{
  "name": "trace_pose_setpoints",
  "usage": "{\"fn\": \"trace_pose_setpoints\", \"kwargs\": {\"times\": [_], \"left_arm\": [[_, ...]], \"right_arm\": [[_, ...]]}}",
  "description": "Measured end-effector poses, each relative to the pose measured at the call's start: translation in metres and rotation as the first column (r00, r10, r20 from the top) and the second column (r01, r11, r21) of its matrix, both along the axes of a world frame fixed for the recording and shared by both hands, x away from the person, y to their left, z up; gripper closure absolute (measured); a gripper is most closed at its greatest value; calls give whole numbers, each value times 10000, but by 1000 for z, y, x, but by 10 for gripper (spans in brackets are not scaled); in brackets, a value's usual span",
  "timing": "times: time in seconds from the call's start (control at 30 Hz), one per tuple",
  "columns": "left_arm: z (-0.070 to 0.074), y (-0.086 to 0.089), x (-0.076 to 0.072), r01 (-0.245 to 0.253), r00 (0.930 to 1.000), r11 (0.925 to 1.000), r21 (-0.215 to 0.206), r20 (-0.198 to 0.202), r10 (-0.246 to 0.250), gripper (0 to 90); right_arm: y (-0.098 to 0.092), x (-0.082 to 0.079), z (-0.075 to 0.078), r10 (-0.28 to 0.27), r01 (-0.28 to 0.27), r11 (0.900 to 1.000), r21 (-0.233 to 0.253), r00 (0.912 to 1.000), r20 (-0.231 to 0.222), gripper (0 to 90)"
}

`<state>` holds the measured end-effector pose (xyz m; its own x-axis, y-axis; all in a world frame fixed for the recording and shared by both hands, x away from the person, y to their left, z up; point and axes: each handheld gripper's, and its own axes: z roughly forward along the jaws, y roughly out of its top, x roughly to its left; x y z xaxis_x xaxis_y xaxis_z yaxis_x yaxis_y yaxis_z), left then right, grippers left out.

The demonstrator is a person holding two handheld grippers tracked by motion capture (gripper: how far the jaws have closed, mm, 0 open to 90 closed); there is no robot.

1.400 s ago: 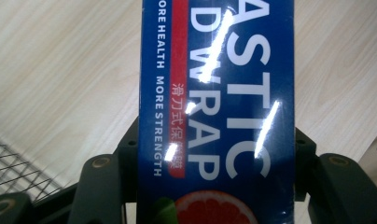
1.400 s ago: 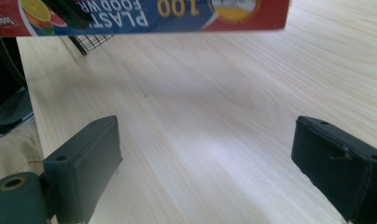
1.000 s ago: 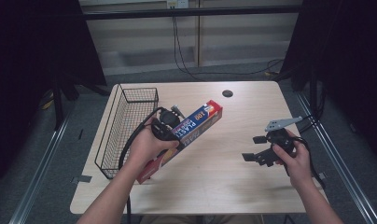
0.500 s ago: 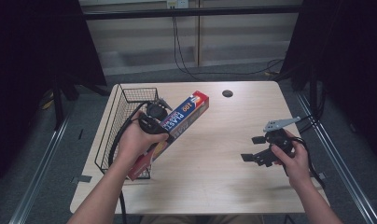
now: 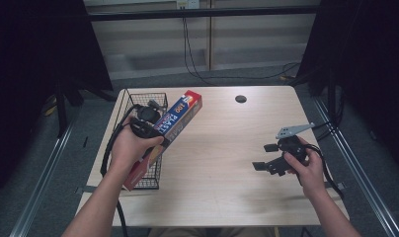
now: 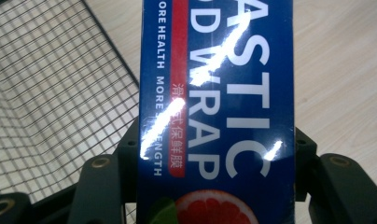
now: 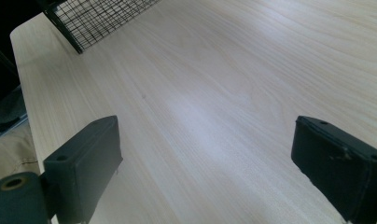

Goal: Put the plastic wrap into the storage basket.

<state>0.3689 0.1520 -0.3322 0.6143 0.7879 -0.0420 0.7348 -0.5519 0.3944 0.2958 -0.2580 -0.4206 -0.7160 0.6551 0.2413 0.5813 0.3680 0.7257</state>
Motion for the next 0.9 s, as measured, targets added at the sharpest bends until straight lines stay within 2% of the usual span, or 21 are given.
{"fn": "trace_pose_setpoints", "kwargs": {"times": [0.03, 0.07, 0.27, 0.37, 0.4, 0.43, 0.47, 0.6, 0.7, 0.77, 0.8, 0.87, 0.9], "left_arm": [[1, 3, 1, -29, 10000, 10000, 34, -15, 29, 422], [1, 5, 0, -304, 9995, 9995, 35, 9, 304, 422], [7, 27, -2, -776, 9969, 9969, 120, 169, 774, 421], [8, 36, -4, -1375, 9904, 9904, 125, 181, 1372, 421], [9, 39, -3, -1366, 9905, 9905, 165, 170, 1363, 421], [8, 41, -4, -1748, 9846, 9846, 42, 114, 1747, 421], [8, 45, -4, -1756, 9844, 9844, 132, 171, 1754, 420], [6, 53, -5, -2453, 9695, 9693, 199, 56, 2452, 420], [2, 54, -4, -3008, 9536, 9533, 267, -42, 3010, 420], [-1, 55, -2, -3106, 9500, 9496, 420, -215, 3116, 420], [-4, 53, -2, -3325, 9425, 9423, 395, -210, 3335, 420], [-10, 52, 0, -3538, 9338, 9339, 524, -370, 3558, 420], [-12, 52, 1, -3532, 9338, 9338, 579, -385, 3556, 420]], "right_arm": [[0, 0, 0, 6, -5, 10000, -55, 10000, 37, 81], [1, -1, 1, 41, -41, 10000, -41, 10000, 29, 80], [4, -2, 3, 129, -128, 9999, -109, 9999, 93, 80], [5, -2, 4, 153, -151, 9999, -83, 9997, 186, 80], [5, -2, 5, 135, -134, 9999, -59, 9997, 219, 80], [5, -2, 5, 128, -126, 9999, -83, 9996, 239, 80], [6, -2, 6, 126, -124, 9999, -96, 9997, 229, 80], [8, -1, 6, 187, -186, 9998, -30, 9995, 244, 81], [9, 0, 5, 195, -194, 9998, -33, 9995, 255, 80], [9, 0, 5, 184, -183, 9998, -25, 9995, 256, 80], [9, 0, 5, 167, -166, 9999, -24, 9996, 244, 81], [9, 0, 5, 178, -178, 9998, -26, 9995, 254, 80], [9, 0, 5, 163, -162, 9999, -45, 9995, 274, 80]]}}
